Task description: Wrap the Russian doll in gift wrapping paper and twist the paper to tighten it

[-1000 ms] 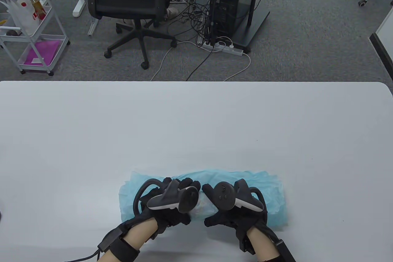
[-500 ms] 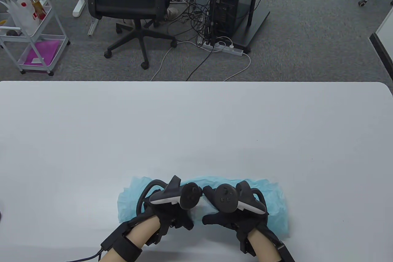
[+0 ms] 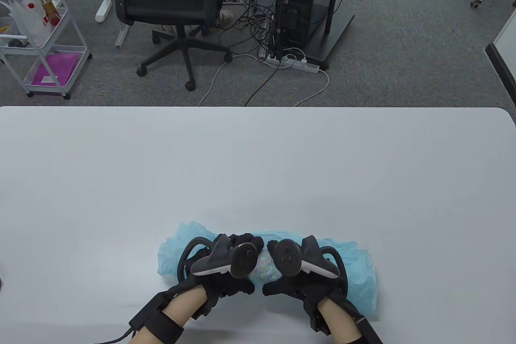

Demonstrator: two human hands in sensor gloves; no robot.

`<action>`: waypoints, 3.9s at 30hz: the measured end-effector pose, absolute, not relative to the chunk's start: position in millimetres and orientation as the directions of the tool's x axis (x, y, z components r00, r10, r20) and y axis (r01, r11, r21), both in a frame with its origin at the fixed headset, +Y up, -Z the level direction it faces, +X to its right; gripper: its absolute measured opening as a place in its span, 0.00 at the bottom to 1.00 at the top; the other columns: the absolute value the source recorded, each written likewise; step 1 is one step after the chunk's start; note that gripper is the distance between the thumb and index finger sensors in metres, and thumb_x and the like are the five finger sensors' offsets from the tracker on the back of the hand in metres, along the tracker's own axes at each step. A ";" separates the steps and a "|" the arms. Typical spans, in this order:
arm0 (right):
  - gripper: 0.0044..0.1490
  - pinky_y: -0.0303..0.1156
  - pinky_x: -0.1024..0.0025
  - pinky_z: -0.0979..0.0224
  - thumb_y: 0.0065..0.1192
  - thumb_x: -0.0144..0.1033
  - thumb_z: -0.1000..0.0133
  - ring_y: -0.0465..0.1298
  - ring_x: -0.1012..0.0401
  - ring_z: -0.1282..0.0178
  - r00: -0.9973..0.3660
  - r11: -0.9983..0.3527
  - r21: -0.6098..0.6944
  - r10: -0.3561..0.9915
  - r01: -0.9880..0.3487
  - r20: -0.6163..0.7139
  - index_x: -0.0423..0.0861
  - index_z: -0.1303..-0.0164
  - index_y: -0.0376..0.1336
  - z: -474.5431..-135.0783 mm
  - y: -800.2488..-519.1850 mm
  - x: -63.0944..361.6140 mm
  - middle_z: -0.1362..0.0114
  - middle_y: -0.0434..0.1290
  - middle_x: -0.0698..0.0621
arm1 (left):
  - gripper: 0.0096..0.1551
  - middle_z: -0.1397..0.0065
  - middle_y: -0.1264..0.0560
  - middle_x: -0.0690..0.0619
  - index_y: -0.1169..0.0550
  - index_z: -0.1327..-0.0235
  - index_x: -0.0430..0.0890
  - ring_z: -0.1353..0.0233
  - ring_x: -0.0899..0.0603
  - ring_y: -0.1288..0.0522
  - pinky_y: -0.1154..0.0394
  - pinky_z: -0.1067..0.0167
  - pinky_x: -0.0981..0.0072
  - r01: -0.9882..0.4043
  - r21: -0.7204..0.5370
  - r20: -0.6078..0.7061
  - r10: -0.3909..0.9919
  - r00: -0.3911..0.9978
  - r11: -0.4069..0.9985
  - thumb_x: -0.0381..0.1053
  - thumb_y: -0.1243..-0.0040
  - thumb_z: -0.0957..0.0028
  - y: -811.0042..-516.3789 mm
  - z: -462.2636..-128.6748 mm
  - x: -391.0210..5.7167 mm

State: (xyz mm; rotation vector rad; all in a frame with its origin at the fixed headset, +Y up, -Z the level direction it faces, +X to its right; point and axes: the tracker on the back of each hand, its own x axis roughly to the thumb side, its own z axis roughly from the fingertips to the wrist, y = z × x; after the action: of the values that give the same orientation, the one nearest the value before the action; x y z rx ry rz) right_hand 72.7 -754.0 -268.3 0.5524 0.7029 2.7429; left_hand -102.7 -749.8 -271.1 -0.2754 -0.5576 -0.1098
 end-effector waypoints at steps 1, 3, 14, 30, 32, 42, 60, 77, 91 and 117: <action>0.68 0.57 0.38 0.17 0.65 0.68 0.55 0.67 0.53 0.22 -0.883 -0.818 0.543 0.384 -0.190 0.269 0.48 0.16 0.38 -272.3 -755.8 76.9 0.15 0.58 0.48 | 0.66 0.16 0.49 0.58 0.56 0.26 0.61 0.16 0.43 0.37 0.43 0.19 0.44 0.203 -0.187 0.538 -0.073 0.840 0.961 0.74 0.35 0.72 -750.8 -269.3 -100.7; 0.67 0.55 0.38 0.16 0.66 0.68 0.55 0.66 0.53 0.21 -0.873 -0.789 0.578 0.418 -0.209 0.254 0.50 0.16 0.38 -276.4 -757.4 81.7 0.14 0.57 0.49 | 0.67 0.16 0.51 0.60 0.58 0.26 0.62 0.15 0.44 0.37 0.43 0.18 0.44 0.242 -0.148 0.552 -0.123 0.825 0.959 0.75 0.36 0.73 -751.2 -267.0 -97.7; 0.56 0.40 0.36 0.11 0.57 0.65 0.46 0.56 0.53 0.10 -0.903 -0.940 0.332 0.207 -0.076 0.376 0.55 0.17 0.37 -254.8 -736.6 76.8 0.09 0.49 0.53 | 0.64 0.19 0.44 0.57 0.53 0.25 0.60 0.22 0.42 0.30 0.38 0.21 0.45 0.074 -0.355 0.482 0.115 0.869 0.932 0.74 0.35 0.71 -756.3 -280.9 -102.9; 0.65 0.49 0.36 0.13 0.70 0.64 0.56 0.66 0.54 0.18 -0.868 -0.840 0.491 0.406 -0.231 0.286 0.52 0.17 0.42 -268.6 -752.5 91.0 0.13 0.58 0.53 | 0.65 0.20 0.41 0.56 0.52 0.25 0.57 0.22 0.46 0.27 0.36 0.21 0.46 0.315 -0.031 0.552 -0.247 0.797 0.949 0.75 0.36 0.74 -748.4 -254.0 -80.8; 0.63 0.45 0.35 0.12 0.69 0.64 0.54 0.63 0.54 0.15 -0.867 -0.848 0.469 0.409 -0.247 0.284 0.55 0.16 0.41 -266.2 -750.1 93.0 0.12 0.56 0.54 | 0.66 0.20 0.41 0.54 0.53 0.25 0.57 0.23 0.45 0.27 0.36 0.22 0.46 0.277 -0.119 0.542 -0.171 0.823 0.954 0.74 0.35 0.73 -749.7 -260.9 -83.4; 0.66 0.35 0.36 0.11 0.62 0.64 0.50 0.44 0.55 0.05 -0.923 -0.953 0.299 0.076 0.044 0.377 0.59 0.20 0.25 -251.8 -750.7 73.8 0.08 0.37 0.59 | 0.65 0.21 0.44 0.53 0.53 0.25 0.56 0.24 0.42 0.30 0.38 0.22 0.46 0.021 -0.384 0.455 0.170 0.874 0.923 0.74 0.36 0.71 -759.2 -280.6 -106.0; 0.65 0.48 0.36 0.12 0.68 0.65 0.54 0.63 0.55 0.16 -0.867 -0.827 0.500 0.425 -0.255 0.261 0.54 0.17 0.37 -269.2 -760.7 103.8 0.11 0.54 0.55 | 0.66 0.18 0.47 0.58 0.57 0.26 0.61 0.19 0.46 0.33 0.39 0.19 0.47 0.262 -0.023 0.546 -0.208 0.812 0.965 0.74 0.36 0.73 -751.7 -255.0 -77.5; 0.66 0.48 0.38 0.10 0.66 0.63 0.52 0.59 0.55 0.12 -0.922 -0.965 0.254 0.035 0.070 0.386 0.55 0.18 0.31 -250.4 -745.2 69.9 0.10 0.49 0.55 | 0.64 0.17 0.47 0.57 0.55 0.25 0.60 0.17 0.43 0.35 0.42 0.19 0.44 0.133 -0.174 0.532 -0.020 0.847 0.976 0.75 0.37 0.72 -748.6 -266.1 -97.8; 0.63 0.50 0.36 0.13 0.64 0.64 0.51 0.60 0.52 0.13 -0.891 -0.897 0.411 0.313 -0.164 0.328 0.53 0.17 0.35 -259.7 -750.2 87.5 0.10 0.51 0.52 | 0.65 0.18 0.50 0.58 0.59 0.28 0.61 0.20 0.44 0.33 0.28 0.29 0.61 0.279 -0.065 0.543 -0.200 0.816 0.958 0.71 0.36 0.70 -753.2 -258.4 -83.4; 0.63 0.49 0.36 0.13 0.61 0.66 0.51 0.57 0.52 0.10 -0.923 -0.954 0.299 0.145 -0.034 0.356 0.56 0.18 0.32 -252.8 -748.8 82.6 0.08 0.46 0.55 | 0.63 0.18 0.45 0.59 0.54 0.27 0.61 0.20 0.45 0.31 0.26 0.31 0.60 0.161 -0.150 0.526 -0.059 0.848 0.975 0.72 0.34 0.72 -750.9 -267.1 -94.3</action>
State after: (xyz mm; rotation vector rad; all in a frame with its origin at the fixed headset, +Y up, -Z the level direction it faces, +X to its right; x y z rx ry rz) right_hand 82.6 -748.8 -252.8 0.5810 0.4424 2.9604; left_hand -94.3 -750.9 -267.1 -0.1923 -0.5463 -0.1168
